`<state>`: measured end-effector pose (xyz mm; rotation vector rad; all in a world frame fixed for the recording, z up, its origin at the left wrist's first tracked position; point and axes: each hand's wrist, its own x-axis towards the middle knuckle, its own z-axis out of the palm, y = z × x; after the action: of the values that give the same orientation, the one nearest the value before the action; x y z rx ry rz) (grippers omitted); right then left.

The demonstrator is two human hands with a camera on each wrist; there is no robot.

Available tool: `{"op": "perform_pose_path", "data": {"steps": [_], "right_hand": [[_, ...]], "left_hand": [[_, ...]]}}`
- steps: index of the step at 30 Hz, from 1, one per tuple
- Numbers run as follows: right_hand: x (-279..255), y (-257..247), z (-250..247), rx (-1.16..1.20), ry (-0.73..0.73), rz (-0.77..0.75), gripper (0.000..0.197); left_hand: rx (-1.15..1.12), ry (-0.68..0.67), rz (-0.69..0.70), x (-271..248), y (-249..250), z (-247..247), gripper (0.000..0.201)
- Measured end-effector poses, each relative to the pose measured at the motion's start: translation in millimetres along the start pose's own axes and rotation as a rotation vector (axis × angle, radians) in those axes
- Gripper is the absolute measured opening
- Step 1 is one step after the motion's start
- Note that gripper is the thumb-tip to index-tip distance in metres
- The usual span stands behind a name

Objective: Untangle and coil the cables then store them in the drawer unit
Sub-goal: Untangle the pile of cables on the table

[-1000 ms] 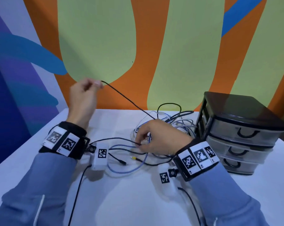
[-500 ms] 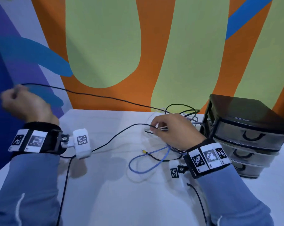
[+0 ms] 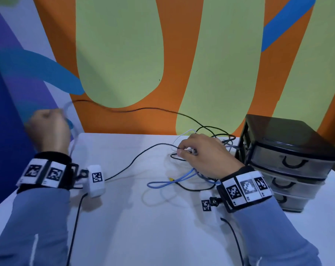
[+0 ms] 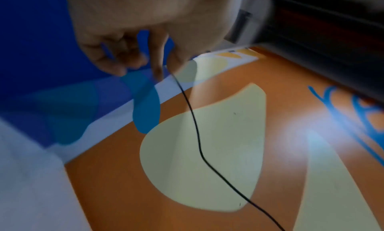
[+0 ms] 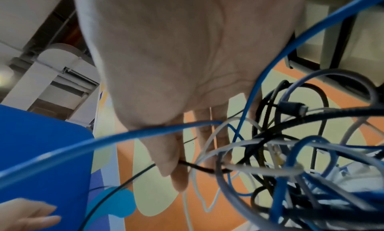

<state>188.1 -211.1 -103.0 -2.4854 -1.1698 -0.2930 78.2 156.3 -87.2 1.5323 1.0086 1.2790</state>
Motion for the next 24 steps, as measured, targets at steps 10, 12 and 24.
{"op": "perform_pose_path", "data": {"steps": [10, 12, 24], "right_hand": [[-4, -10, 7, 0.283, -0.342, -0.132, 0.029], [-4, -9, 8, 0.296, -0.371, -0.132, 0.028], [-2, 3, 8, 0.256, -0.284, -0.026, 0.01]], "left_hand": [[0.127, -1.16, 0.89, -139, 52, 90, 0.058], [0.285, -1.329, 1.0, -156, 63, 114, 0.058], [0.293, -1.013, 0.935, -123, 72, 118, 0.016]]}}
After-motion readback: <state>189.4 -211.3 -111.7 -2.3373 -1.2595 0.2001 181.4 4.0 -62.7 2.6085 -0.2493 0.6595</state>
